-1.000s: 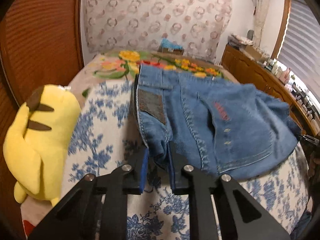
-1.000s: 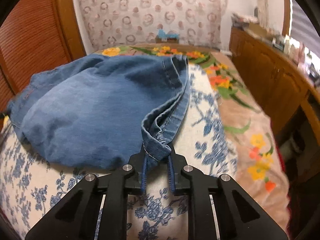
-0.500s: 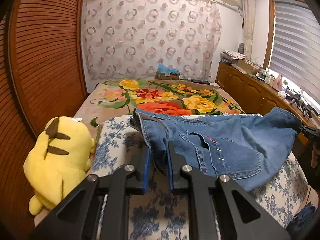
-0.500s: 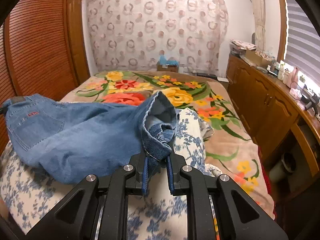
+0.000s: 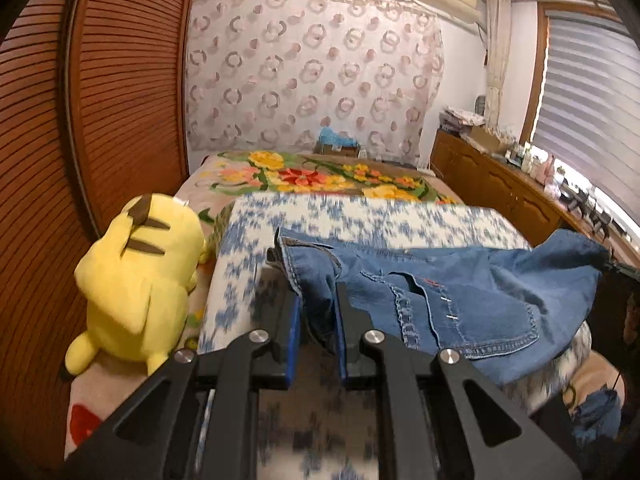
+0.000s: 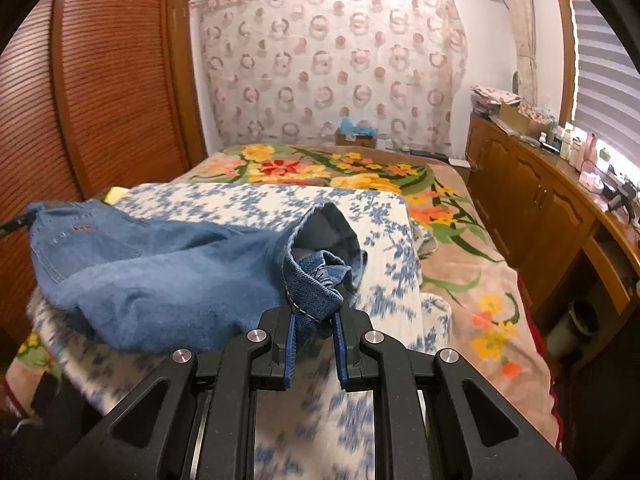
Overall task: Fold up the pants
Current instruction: 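Fold the hem over with the right tool while the left tool releases the jeans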
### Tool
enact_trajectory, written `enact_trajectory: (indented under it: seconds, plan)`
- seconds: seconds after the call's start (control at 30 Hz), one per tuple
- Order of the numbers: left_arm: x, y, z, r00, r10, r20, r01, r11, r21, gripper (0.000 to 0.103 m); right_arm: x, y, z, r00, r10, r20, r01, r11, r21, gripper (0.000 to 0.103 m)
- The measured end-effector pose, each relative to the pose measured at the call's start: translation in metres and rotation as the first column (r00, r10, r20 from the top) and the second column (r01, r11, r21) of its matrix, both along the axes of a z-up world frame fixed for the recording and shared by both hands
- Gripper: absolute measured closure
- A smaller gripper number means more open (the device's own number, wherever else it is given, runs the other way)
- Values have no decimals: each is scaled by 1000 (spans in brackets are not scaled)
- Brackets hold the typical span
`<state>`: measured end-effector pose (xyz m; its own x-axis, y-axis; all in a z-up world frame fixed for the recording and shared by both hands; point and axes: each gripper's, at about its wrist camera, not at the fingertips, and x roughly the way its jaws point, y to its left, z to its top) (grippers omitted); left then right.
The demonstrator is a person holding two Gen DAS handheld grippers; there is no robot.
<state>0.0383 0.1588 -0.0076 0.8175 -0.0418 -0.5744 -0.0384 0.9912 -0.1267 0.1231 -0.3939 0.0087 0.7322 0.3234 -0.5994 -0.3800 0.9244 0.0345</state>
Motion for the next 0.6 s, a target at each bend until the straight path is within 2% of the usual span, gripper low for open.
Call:
enact_trajectory:
  seconds: [0.13,0.27,0.43,0.5,0.6]
  plan:
    - [-14,-12,-20,998,-27,-55,29,999,24,90,-19,-2,-19,999,14,-49,-14,1000,16,90]
    - [-17,-18,-40,994,-12,-105,19,998,66,88,-26,-3,-44,997,-6,-81,7,1000,11,90]
    - [-23,-26,-52,992,20,-124,-7,995,104,87,-27,-16,-73,991,-33,-127,40,998,52,89]
    - [-23,-27,-56,990,34,-135,-18,992,121,83,-27,-20,-83,988,-42,-149,51,997,63,89]
    - [-24,-23,-57,990,47,-135,-32,993,114,81,-31,-19,-90,987,-48,-154,57,997,57,89]
